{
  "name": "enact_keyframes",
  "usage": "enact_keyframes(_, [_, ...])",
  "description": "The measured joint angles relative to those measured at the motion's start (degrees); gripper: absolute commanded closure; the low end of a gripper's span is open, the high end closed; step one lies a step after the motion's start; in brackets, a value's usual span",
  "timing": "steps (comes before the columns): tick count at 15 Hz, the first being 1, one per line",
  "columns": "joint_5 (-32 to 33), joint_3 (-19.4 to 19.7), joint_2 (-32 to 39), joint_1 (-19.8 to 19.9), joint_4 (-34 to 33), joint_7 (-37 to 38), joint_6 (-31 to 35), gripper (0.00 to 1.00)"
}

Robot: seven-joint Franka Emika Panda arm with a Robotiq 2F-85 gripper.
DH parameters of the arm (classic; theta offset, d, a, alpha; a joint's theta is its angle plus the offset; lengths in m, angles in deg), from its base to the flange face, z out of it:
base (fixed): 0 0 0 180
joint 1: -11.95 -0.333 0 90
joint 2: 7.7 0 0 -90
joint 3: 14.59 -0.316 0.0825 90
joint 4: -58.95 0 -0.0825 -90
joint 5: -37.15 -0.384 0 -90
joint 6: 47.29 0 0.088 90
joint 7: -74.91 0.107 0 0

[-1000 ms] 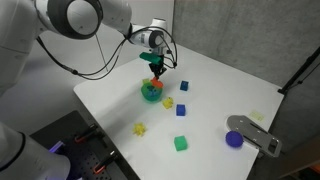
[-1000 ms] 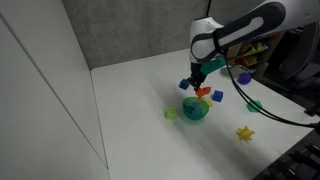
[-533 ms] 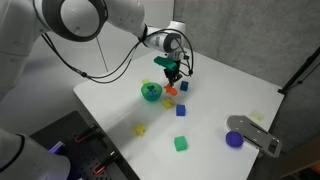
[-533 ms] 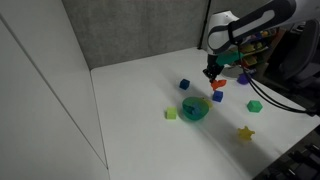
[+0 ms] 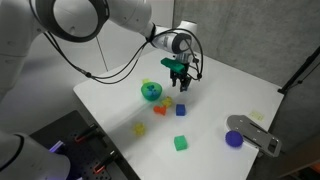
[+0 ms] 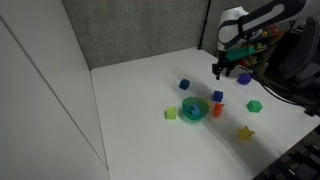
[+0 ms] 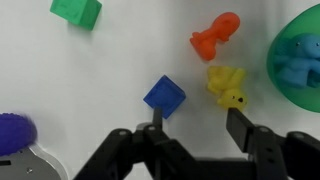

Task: Remove the orange toy from the green bowl and put it on the table

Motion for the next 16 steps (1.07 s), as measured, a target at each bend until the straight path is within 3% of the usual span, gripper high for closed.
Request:
enact_keyframes(9, [-0.32,-0.22,-10.89,0.01,0.94,-0.29,-13.58,0.0])
enact_keyframes(16, [-0.47,-2.09,-23.07,-0.07,13.05,-0.96,-10.81,0.0])
